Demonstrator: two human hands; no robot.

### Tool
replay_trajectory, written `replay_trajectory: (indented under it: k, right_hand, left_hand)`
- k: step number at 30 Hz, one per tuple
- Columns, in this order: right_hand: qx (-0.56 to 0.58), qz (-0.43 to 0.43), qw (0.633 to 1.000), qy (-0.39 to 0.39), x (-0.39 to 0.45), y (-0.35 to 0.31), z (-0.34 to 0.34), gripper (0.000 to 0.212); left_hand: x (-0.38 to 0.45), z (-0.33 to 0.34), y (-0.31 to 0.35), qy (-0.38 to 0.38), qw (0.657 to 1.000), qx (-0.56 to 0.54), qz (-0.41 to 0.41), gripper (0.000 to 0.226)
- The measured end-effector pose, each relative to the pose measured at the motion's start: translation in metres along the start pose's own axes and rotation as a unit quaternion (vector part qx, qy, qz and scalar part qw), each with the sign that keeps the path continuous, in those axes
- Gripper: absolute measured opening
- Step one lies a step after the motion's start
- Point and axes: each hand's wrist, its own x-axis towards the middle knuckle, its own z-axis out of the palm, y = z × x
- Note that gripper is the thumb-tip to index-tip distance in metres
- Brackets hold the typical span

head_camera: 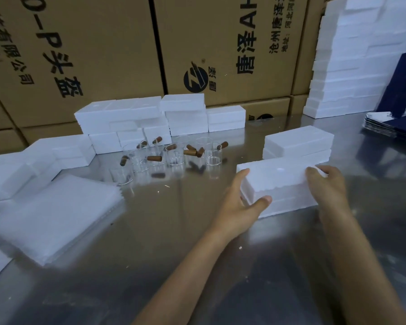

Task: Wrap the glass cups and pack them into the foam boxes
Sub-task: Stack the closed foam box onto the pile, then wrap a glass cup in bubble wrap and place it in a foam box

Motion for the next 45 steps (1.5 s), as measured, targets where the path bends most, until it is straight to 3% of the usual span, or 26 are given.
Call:
replay_trajectory:
  k: [5,9,14,22,26,29,31,33,36,39,45]
  right_hand:
    - [-0.007,-0.008,0.997,0.081,0.041,0.004,-0.026,0.035]
    - [-0.087,-0.006,0.989,0.118,0.067,0.005,-0.029,0.039]
    - [-0.118,-0.036,0.983,0.136,0.090,0.000,-0.005,0.038]
    - [-0.174,-0.035,0.977,0.119,0.112,-0.012,0.015,0.041]
    - [-0.211,-0.119,0.959,0.150,0.096,-0.024,0.016,0.045]
    - [-0.219,-0.256,0.937,0.088,0.062,-0.031,0.037,0.043]
    - [-0.201,-0.341,0.918,-0.011,0.030,-0.033,0.062,0.040]
    - [-0.169,-0.370,0.906,-0.118,-0.001,-0.034,0.091,0.039]
    - [-0.123,-0.317,0.921,-0.191,-0.029,-0.038,0.124,0.036]
    - [-0.130,-0.255,0.930,-0.230,-0.031,-0.048,0.145,0.040]
    - [-0.104,-0.167,0.940,-0.279,0.007,-0.083,0.189,0.053]
  left_hand:
    - [0.032,0.055,0.015,-0.054,0.998,0.002,0.009,0.073]
    - [0.057,0.078,0.019,-0.051,0.998,-0.020,0.010,0.066]
    - [0.090,0.079,0.018,-0.031,0.998,-0.049,-0.007,0.057]
    - [0.125,0.069,0.019,-0.038,0.997,-0.056,-0.032,0.063]
    - [0.126,0.053,0.011,-0.014,0.990,-0.130,-0.048,0.063]
    - [0.120,0.038,0.003,0.044,0.987,-0.144,-0.058,0.049]
    - [0.112,0.028,0.000,0.085,0.982,-0.158,-0.066,0.032]
    - [0.103,0.016,-0.004,0.113,0.972,-0.197,-0.068,0.018]
    - [0.092,-0.012,-0.008,0.169,0.962,-0.203,-0.066,0.012]
    - [0.093,-0.053,-0.009,0.230,0.955,-0.173,-0.073,0.020]
    - [0.137,-0.134,0.004,0.283,0.952,-0.093,-0.075,0.027]
